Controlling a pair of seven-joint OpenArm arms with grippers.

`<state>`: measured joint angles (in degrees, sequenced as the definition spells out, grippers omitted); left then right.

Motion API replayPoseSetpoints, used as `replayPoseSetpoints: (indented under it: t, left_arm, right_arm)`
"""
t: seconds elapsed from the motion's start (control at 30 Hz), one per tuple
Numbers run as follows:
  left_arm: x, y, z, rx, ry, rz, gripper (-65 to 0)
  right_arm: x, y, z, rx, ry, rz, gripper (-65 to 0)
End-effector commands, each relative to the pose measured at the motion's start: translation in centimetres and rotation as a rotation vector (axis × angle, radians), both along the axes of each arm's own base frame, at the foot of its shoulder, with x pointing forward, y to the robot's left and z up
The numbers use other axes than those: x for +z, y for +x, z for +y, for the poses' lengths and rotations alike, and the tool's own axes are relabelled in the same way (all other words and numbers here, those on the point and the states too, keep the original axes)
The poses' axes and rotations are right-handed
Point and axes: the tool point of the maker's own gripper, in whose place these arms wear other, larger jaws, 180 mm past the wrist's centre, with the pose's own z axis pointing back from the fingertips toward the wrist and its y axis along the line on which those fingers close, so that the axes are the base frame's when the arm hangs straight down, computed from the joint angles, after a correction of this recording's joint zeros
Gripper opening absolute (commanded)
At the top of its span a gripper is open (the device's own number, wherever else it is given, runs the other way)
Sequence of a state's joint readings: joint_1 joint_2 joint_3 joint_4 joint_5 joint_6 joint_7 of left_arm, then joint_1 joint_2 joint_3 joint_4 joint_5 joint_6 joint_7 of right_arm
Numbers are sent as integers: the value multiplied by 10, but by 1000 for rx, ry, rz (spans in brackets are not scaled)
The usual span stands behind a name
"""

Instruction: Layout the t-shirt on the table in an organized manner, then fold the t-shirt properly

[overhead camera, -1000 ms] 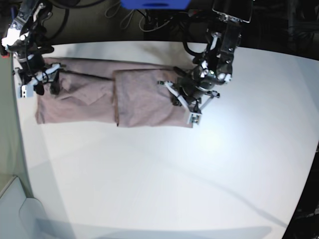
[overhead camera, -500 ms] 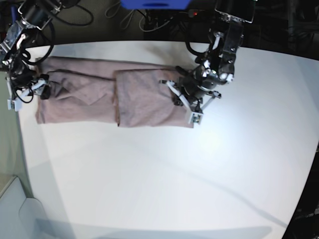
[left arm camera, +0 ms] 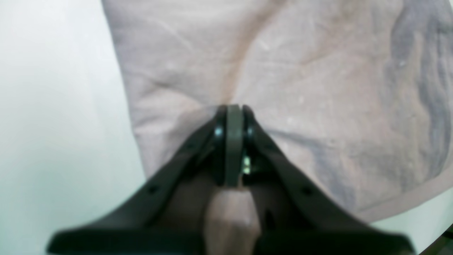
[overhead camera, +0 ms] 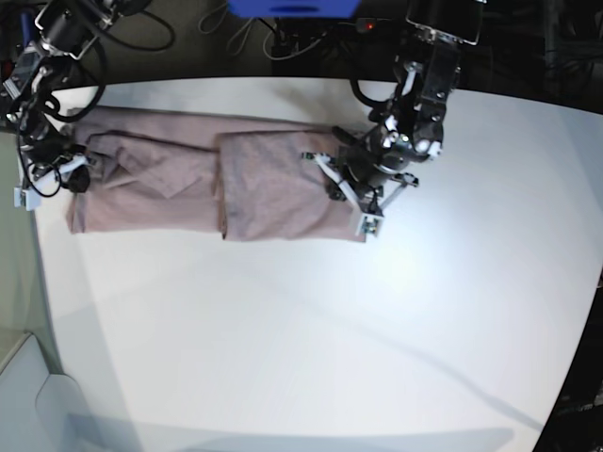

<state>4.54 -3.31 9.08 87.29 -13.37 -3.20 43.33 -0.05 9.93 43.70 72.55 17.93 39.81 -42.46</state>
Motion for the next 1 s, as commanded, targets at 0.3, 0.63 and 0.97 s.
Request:
replayPoseSetpoints:
  t: [0.3, 0.63, 0.97]
  left_arm:
    - [19, 17, 3, 16, 11, -57, -649]
    - [99, 35, 1, 73, -200, -217, -649]
    - [27, 8, 91, 270, -75, -40, -649]
  right_arm:
    - [-4, -15, -7, 20, -43, 74, -650]
    - [44, 2, -5, 46, -153, -42, -650]
    - [43, 1, -4, 49, -153, -39, -650]
